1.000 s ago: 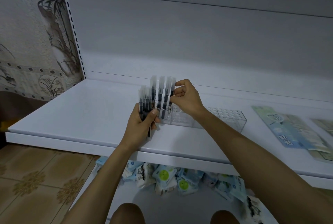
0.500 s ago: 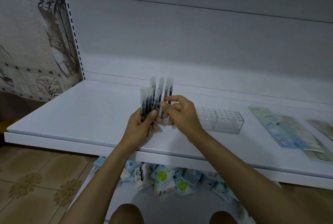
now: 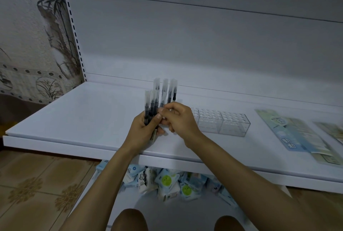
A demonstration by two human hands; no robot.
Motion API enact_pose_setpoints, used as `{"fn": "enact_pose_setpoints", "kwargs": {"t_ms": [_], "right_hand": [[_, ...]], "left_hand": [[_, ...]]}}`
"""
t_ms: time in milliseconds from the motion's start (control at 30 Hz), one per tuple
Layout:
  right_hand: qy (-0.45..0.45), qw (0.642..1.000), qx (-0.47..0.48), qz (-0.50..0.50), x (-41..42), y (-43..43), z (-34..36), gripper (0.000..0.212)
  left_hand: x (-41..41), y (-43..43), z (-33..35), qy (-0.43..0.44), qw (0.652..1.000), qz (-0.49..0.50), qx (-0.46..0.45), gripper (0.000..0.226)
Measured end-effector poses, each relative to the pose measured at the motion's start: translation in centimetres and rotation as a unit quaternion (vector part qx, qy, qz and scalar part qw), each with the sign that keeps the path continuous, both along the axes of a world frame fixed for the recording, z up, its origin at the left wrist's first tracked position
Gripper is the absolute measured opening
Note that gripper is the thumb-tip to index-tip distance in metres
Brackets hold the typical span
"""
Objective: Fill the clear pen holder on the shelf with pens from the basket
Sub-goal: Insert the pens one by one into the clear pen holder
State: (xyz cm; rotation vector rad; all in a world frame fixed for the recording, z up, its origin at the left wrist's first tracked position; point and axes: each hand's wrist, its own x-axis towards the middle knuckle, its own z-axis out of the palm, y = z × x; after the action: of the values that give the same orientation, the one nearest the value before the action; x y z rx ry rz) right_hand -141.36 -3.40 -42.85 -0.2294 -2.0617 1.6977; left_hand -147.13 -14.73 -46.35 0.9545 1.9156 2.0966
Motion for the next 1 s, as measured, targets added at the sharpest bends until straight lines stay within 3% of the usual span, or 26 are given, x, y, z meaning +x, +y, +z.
{"fn": "enact_pose_setpoints", "kwargs": {"t_ms": [100, 200, 333, 433, 600, 867, 1000], "right_hand": [[0.040, 0.997, -0.056, -0.029, 0.1, -0.1, 0.5, 0.013], [0.065, 0.995, -0.037, -0.060, -0.1, 0.8, 1.0, 0.012], [0.037, 0.999, -0.008, -0.023, 0.6, 0.9, 0.9, 0.012], [0.025, 0.998, -0.048, 0.010, 1.0, 0.8, 0.3, 0.011], [0.025, 0.998, -0.039, -0.042, 0.1, 1.7, 0.3, 0.003], [0.074, 0.987, -0.060, -0.127, -0.2, 4.9, 2.5, 0.018], [0.063, 0.989, -0.047, -0.128, -0.9, 5.4, 2.1, 0.027]], "left_hand": [[0.0, 0.1, 0.0, 0.004, 1.000, 0.016, -0.006, 0.023], [-0.3, -0.1, -0.3, -0.004, 1.000, 0.018, -0.010, 0.028], [-0.3, -0.1, -0.3, 0.010, 1.000, 0.006, -0.007, 0.015], [-0.3, 0.0, -0.4, 0.006, 1.000, 0.005, -0.002, 0.015], [-0.4, 0.0, -0.2, -0.014, 1.000, 0.017, 0.016, 0.014], [-0.9, 0.1, -0.7, -0.016, 0.999, 0.050, -0.011, 0.040], [-0.6, 0.3, -0.4, -0.038, 0.998, 0.041, 0.007, 0.032]]}}
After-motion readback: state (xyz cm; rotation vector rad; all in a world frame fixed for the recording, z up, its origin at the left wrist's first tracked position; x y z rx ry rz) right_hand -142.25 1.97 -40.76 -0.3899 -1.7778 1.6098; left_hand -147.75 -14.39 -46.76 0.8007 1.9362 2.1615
